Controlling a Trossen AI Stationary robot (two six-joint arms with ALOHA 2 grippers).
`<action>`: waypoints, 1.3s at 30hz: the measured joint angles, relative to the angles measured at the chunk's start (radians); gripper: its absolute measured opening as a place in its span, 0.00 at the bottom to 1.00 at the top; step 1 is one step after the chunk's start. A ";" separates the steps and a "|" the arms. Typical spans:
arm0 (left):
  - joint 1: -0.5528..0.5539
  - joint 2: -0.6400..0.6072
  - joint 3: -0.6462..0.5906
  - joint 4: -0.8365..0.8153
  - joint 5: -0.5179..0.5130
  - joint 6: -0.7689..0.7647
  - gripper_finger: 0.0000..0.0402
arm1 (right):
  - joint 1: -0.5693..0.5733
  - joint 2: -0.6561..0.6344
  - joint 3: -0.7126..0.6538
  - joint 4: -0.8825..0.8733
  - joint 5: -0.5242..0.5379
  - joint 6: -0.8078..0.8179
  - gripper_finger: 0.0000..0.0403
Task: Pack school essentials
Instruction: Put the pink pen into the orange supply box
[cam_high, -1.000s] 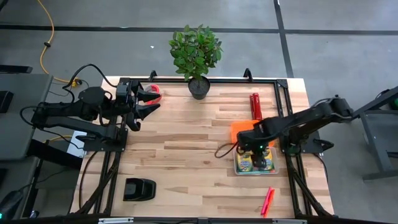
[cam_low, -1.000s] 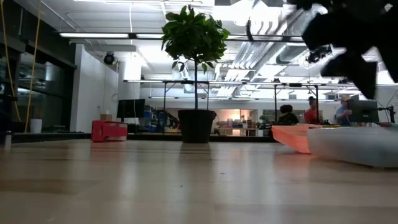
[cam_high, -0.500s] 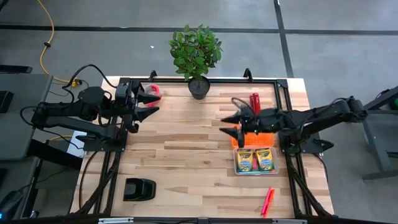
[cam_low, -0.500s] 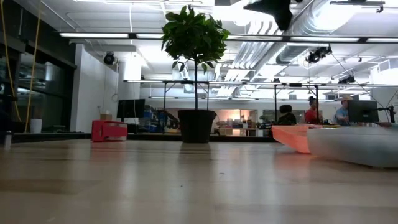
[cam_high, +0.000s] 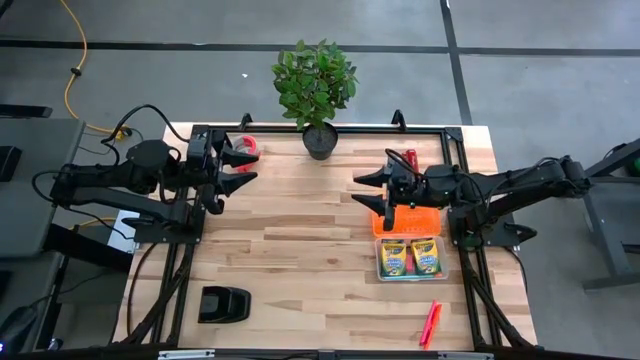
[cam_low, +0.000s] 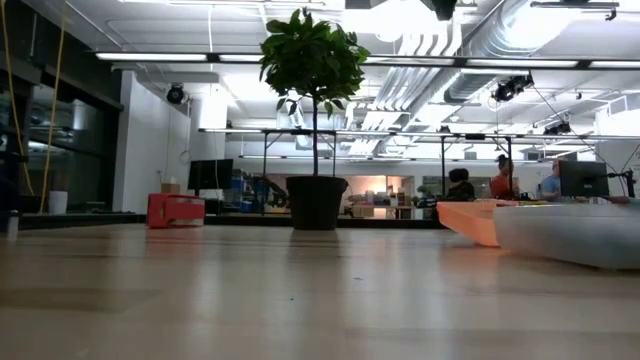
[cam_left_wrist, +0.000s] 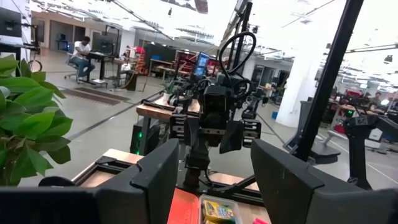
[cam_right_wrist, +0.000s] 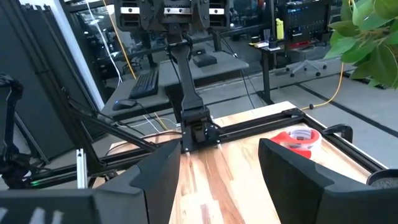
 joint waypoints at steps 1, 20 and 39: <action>0.000 0.000 0.000 0.000 0.000 0.000 0.47 | 0.000 0.000 0.000 0.000 0.000 0.000 0.52; 0.000 0.000 0.000 -0.035 -0.010 -0.027 0.47 | 0.166 0.038 0.002 -0.401 -0.215 0.676 0.52; 0.000 0.000 0.000 -0.042 -0.055 0.000 0.47 | 0.784 0.291 0.001 -0.253 -0.363 1.973 0.52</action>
